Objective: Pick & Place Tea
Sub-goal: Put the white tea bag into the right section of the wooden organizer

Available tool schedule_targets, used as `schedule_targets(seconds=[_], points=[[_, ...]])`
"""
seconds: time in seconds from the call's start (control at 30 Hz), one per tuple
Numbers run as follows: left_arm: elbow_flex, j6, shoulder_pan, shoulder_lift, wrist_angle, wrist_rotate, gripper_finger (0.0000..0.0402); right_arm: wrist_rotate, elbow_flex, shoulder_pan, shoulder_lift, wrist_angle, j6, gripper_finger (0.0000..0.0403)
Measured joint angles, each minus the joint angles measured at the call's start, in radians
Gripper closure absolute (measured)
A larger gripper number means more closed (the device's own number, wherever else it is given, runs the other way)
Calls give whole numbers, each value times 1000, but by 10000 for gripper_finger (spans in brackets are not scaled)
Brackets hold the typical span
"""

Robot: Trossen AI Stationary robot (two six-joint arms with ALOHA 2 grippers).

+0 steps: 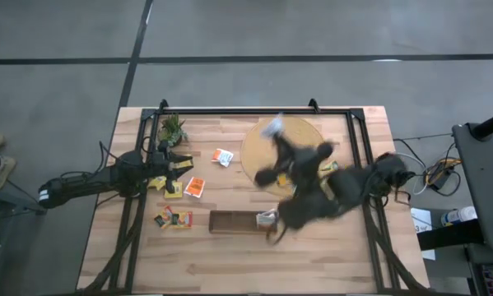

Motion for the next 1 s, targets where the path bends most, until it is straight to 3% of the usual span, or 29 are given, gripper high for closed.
schedule_targets(seconds=[0.17, 0.33, 0.4, 0.5, 0.53, 0.6, 0.67, 0.73, 1.0], points=[[0, 0, 0, 0, 0, 0, 255, -12, 0, -83, -88, 13, -33, 391], [0, 0, 0, 0, 0, 0, 255, -189, -1, -139, -147, -22, 1, 391], [0, 0, 0, 0, 0, 0, 255, -368, -1, -169, -167, -130, 135, 391], [0, 0, 0, 0, 0, 0, 255, -795, -13, -231, -174, -409, 505, 391], [0, 0, 0, 0, 0, 0, 255, -917, -58, -250, -170, -374, 532, 391], [0, 0, 0, 0, 0, 0, 255, -1042, -145, -262, -205, -380, 529, 391], [0, 0, 0, 1, 0, 0, 255, -1090, -181, -259, -178, -382, 619, 391], [0, 0, 0, 1, 1, 0, 255, -1181, -263, -260, -208, -391, 587, 391], [0, 0, 0, 11, -4, 1, 255, -1270, -428, -262, -266, -388, 657, 391]])
